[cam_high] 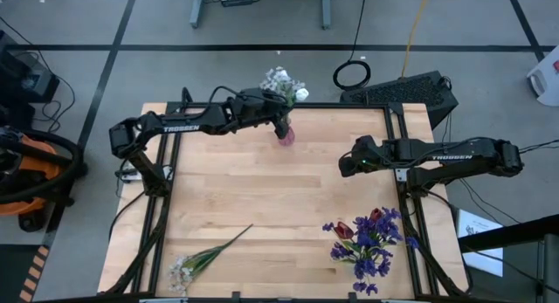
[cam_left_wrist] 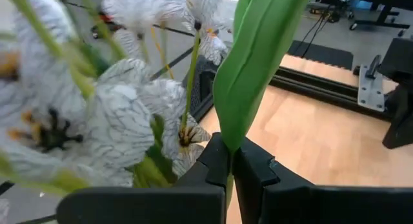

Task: Sort flowers into vase by color
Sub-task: Put the white tulip into the pink vase, then put the white flowers into the pink vase

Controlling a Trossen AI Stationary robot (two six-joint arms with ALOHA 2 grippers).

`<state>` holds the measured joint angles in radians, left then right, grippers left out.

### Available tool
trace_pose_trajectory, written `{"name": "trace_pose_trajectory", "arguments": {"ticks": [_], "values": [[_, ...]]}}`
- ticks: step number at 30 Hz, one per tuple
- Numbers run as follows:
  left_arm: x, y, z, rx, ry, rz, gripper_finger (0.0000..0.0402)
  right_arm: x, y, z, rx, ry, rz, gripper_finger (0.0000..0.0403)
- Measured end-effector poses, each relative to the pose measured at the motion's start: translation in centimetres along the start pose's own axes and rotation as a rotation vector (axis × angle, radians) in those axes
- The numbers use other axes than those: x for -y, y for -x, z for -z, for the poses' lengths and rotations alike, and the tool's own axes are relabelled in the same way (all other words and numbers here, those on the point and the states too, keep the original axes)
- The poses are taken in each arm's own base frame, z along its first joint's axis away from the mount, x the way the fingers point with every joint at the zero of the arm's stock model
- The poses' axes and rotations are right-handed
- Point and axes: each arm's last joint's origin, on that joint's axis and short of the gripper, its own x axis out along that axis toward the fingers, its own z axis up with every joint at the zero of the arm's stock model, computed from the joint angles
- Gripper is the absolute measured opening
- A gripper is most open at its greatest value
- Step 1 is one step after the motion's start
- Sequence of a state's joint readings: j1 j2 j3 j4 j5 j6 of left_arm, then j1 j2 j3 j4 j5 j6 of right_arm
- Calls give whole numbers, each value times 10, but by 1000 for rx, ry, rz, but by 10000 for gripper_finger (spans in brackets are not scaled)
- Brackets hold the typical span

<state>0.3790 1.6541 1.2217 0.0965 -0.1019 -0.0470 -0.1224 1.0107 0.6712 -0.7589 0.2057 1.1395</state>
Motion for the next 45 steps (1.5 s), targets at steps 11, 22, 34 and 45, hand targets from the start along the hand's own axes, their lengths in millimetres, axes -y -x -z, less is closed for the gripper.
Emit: {"name": "trace_pose_trajectory", "arguments": {"ticks": [11, 22, 34, 45], "values": [[0, -2, 5, -35, -1, 10, 37, 0, 0, -1, 35, 7, 17, 0], [1, 8, 4, -94, 14, 26, 134, 1, 0, -2, 53, 6, 25, 0], [-1, 54, -18, -97, -19, 31, 137, 1, 0, -4, 124, -2, 55, 0], [11, 94, -18, -220, 67, 46, 137, -1, 0, -5, 143, 35, 36, 0]]}}
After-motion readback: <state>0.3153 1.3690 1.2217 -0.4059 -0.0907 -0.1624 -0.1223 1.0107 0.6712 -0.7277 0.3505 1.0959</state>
